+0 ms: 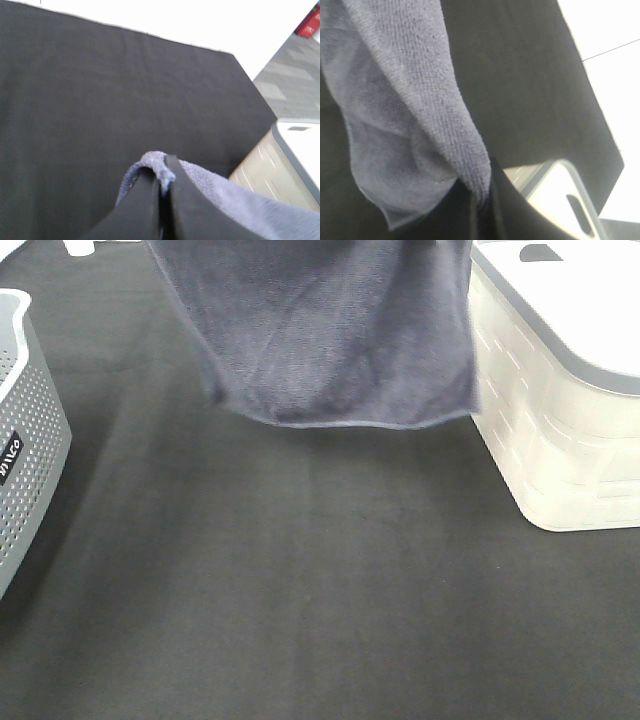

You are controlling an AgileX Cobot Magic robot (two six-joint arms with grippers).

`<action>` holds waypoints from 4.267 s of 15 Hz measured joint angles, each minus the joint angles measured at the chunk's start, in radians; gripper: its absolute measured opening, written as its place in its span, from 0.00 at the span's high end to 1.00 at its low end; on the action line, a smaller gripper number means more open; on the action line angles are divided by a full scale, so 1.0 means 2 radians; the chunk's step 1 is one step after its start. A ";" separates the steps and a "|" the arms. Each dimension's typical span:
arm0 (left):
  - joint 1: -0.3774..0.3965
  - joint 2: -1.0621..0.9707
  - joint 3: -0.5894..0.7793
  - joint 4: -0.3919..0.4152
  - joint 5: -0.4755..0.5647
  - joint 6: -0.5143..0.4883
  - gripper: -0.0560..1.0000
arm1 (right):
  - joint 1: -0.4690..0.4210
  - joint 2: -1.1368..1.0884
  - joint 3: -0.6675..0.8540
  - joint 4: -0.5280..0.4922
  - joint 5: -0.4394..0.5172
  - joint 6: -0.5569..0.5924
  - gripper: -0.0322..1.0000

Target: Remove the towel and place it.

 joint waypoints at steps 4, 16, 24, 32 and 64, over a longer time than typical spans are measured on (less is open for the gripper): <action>0.034 0.052 0.000 0.030 -0.097 -0.001 0.95 | -0.007 0.073 -0.004 -0.055 -0.114 0.062 0.95; 0.025 0.011 0.330 0.063 -0.367 0.032 0.95 | -0.034 0.044 0.213 -0.082 -0.256 0.108 0.95; 0.005 0.011 0.397 0.072 -0.307 0.032 0.95 | -0.020 0.031 0.355 -0.082 -0.320 0.107 0.95; 0.005 0.009 0.397 0.084 -0.291 0.035 0.95 | -0.018 0.031 0.360 -0.082 -0.320 0.107 0.95; 0.037 0.008 -0.210 0.120 0.398 0.059 0.18 | -0.158 -0.009 -0.125 0.110 0.181 0.291 0.21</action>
